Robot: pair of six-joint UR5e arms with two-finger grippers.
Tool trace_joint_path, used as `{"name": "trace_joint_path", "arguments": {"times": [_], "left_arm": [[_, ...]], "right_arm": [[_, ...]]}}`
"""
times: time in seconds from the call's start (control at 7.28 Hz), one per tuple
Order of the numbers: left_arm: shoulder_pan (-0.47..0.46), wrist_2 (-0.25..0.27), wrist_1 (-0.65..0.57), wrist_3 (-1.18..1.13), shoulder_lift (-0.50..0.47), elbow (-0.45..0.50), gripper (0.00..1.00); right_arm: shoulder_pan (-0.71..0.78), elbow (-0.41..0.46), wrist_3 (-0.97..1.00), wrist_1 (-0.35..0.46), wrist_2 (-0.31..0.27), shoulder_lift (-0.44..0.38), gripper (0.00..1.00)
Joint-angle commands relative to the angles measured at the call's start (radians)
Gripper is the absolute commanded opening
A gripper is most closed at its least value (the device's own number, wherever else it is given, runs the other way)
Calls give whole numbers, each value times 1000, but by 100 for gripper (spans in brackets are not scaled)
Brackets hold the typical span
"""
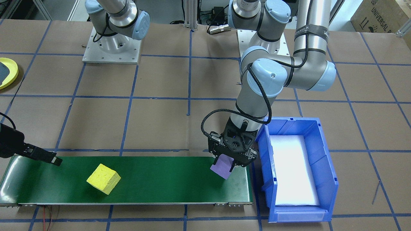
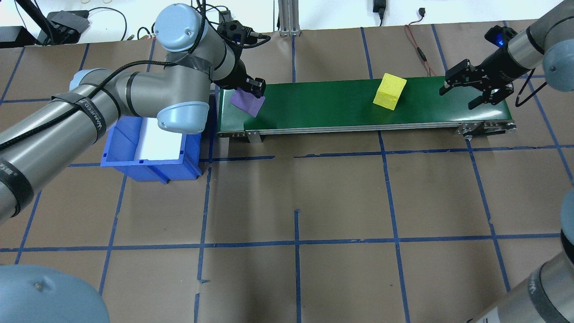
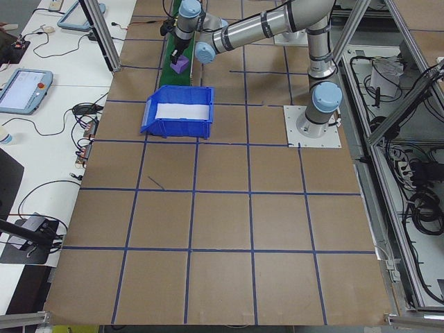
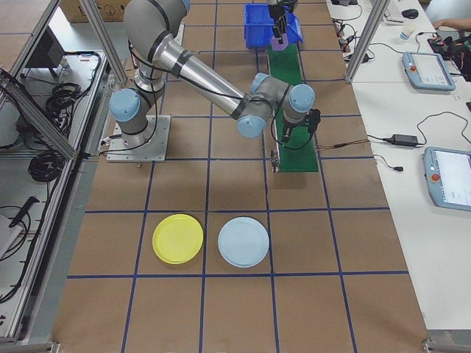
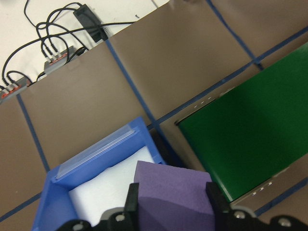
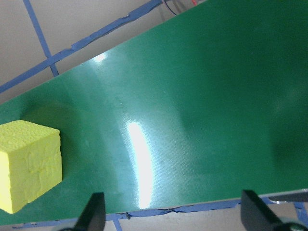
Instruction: Move block left to right into plate
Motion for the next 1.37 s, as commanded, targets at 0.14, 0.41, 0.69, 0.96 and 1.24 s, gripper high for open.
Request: {"name": "trace_joint_path", "arguments": {"times": [0.14, 0.41, 0.69, 0.96, 1.24], "left_arm": [[-1, 75, -4, -6, 13, 20, 100], [6, 184, -166, -3, 114, 24, 100], [89, 219, -530, -4, 291, 32, 100], [177, 268, -813, -4, 439, 28, 100], [188, 279, -883, -9, 470, 24, 100]], "right_arm": [[0, -29, 46, -1, 10, 20, 100], [0, -29, 46, -1, 12, 21, 100], [1, -27, 40, -1, 32, 21, 100], [1, -29, 29, -2, 32, 18, 100], [1, -26, 29, -12, 41, 18, 100]]}}
